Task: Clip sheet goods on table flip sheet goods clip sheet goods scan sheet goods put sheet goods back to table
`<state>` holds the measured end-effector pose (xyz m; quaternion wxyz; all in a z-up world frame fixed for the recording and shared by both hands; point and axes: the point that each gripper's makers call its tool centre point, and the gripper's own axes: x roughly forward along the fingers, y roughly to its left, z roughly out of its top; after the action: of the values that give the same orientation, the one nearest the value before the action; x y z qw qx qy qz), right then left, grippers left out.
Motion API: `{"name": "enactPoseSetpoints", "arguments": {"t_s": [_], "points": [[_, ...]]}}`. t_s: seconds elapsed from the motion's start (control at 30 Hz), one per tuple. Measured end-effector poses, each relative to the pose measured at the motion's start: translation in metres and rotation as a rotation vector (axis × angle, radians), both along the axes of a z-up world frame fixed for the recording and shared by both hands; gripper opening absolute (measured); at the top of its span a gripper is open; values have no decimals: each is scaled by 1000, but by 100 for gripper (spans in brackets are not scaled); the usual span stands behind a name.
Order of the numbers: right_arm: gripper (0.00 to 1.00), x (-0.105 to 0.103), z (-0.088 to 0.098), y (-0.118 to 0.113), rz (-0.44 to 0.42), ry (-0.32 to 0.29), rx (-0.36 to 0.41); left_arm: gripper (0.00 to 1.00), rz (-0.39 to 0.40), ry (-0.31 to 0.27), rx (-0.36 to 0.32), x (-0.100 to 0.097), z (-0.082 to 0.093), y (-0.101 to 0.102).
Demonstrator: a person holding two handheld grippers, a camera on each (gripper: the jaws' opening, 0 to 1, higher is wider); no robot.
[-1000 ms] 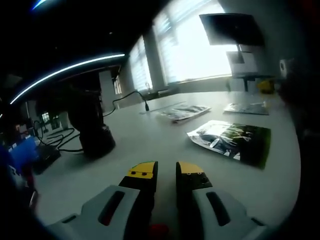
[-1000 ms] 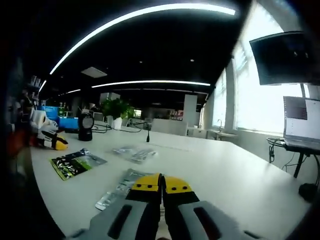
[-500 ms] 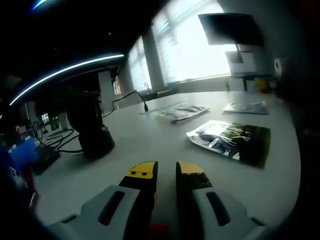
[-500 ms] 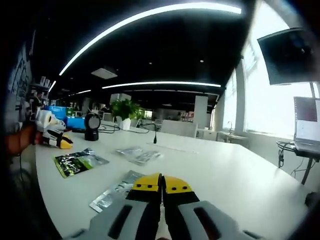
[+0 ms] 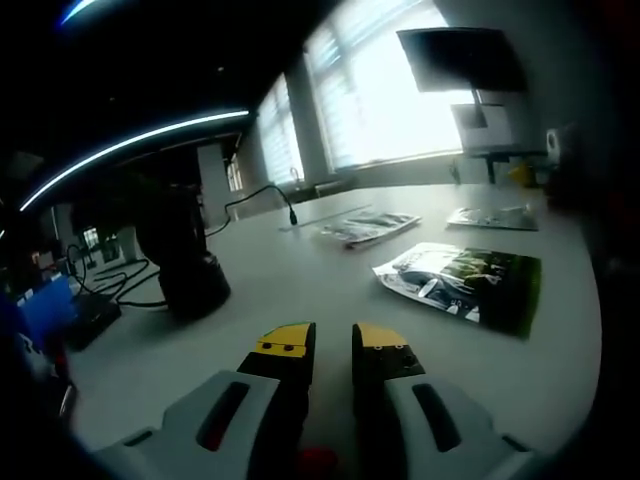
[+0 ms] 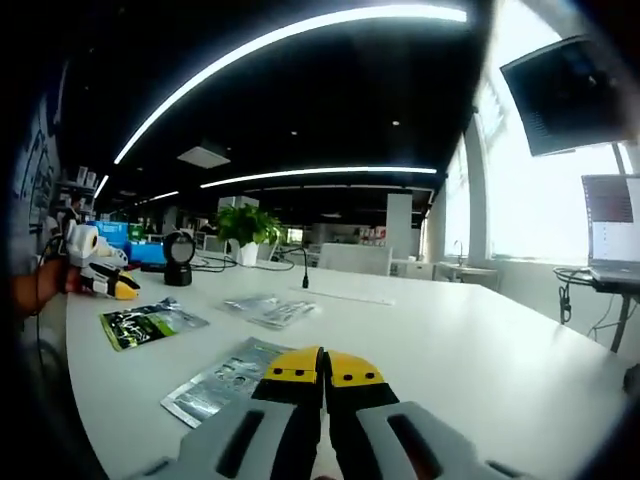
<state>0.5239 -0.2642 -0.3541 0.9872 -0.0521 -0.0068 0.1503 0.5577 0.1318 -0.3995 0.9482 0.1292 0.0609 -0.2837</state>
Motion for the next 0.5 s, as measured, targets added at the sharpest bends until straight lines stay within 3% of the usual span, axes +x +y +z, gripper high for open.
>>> {"name": "enactPoseSetpoints", "arguments": {"t_s": [0.3, 0.5], "points": [[0, -3, -3, -9, 21, -1, 53, 7, -6, -10, 7, 0, 1, 0], [0, -4, -8, -1, 31, -5, -35, 7, -10, -16, 15, -1, 1, -1]]}}
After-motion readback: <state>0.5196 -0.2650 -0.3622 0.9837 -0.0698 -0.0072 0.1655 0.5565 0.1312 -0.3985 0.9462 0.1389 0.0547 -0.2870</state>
